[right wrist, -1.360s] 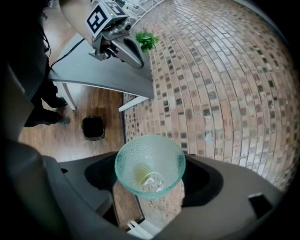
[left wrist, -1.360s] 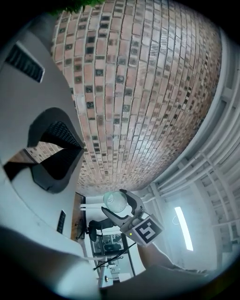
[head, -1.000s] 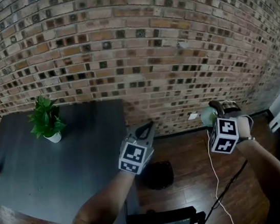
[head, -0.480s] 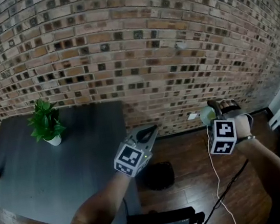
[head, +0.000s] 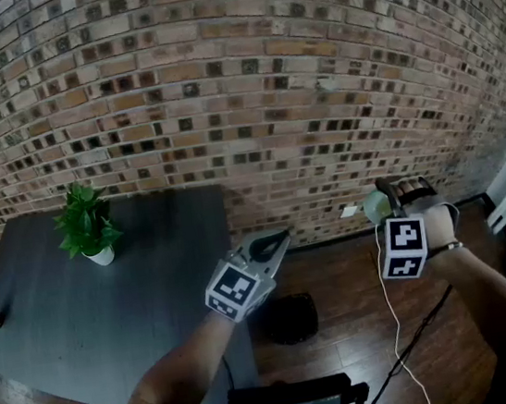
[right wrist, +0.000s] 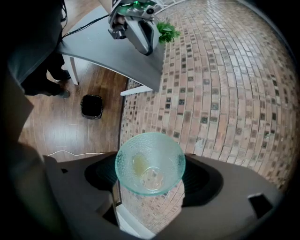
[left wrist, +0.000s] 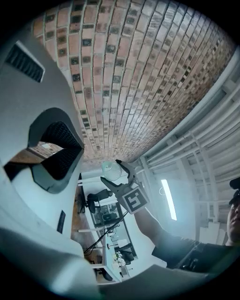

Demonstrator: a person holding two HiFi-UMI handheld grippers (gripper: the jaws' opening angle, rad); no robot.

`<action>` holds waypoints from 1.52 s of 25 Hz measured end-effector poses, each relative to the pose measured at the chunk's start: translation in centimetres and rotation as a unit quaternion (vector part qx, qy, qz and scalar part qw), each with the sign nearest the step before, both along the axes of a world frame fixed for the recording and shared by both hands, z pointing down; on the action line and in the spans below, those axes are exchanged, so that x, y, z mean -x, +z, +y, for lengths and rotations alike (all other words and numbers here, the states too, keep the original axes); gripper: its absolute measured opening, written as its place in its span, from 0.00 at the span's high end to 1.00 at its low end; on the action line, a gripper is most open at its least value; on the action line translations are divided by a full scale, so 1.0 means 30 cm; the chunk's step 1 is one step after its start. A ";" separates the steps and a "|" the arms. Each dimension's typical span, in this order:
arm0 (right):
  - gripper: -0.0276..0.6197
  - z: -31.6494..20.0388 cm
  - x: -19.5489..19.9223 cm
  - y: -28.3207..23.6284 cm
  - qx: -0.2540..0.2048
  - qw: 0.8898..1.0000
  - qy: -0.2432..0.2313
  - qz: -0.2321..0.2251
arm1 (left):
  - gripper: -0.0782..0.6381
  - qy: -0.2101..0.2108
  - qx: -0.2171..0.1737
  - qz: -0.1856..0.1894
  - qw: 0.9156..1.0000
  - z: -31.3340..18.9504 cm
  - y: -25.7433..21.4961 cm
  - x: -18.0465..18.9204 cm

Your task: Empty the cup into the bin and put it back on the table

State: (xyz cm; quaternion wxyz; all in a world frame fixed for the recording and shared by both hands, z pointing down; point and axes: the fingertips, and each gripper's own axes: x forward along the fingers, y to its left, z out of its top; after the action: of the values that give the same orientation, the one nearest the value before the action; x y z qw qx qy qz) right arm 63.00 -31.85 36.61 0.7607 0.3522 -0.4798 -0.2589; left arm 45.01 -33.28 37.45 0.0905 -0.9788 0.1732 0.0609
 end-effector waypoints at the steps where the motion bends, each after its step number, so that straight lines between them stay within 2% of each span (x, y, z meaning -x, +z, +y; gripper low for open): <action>1: 0.35 0.000 0.000 -0.002 0.000 1.000 -0.001 0.002 | 0.89 0.000 0.001 0.001 1.000 0.000 0.000 0.002; 11: 0.35 0.003 0.005 -0.028 0.001 0.999 -0.013 0.032 | 0.89 0.001 0.012 0.004 1.000 0.015 -0.004 0.028; 17: 0.35 0.013 0.010 -0.043 0.004 0.998 -0.023 0.052 | 0.89 0.040 0.018 0.010 0.999 0.062 -0.017 0.018; 29: 0.35 0.011 0.000 -0.054 0.007 0.995 -0.034 0.092 | 0.89 0.014 0.023 0.009 1.000 0.052 0.006 0.039; 38: 0.35 0.003 0.015 -0.065 0.006 0.991 -0.054 0.125 | 0.89 0.012 0.029 0.012 0.999 0.051 0.009 0.039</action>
State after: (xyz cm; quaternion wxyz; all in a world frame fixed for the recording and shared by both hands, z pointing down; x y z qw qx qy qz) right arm 62.54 -31.76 34.66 0.8014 0.2863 -0.4011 -0.3390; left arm 43.83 -31.76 37.72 0.0590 -0.9823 0.1641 0.0681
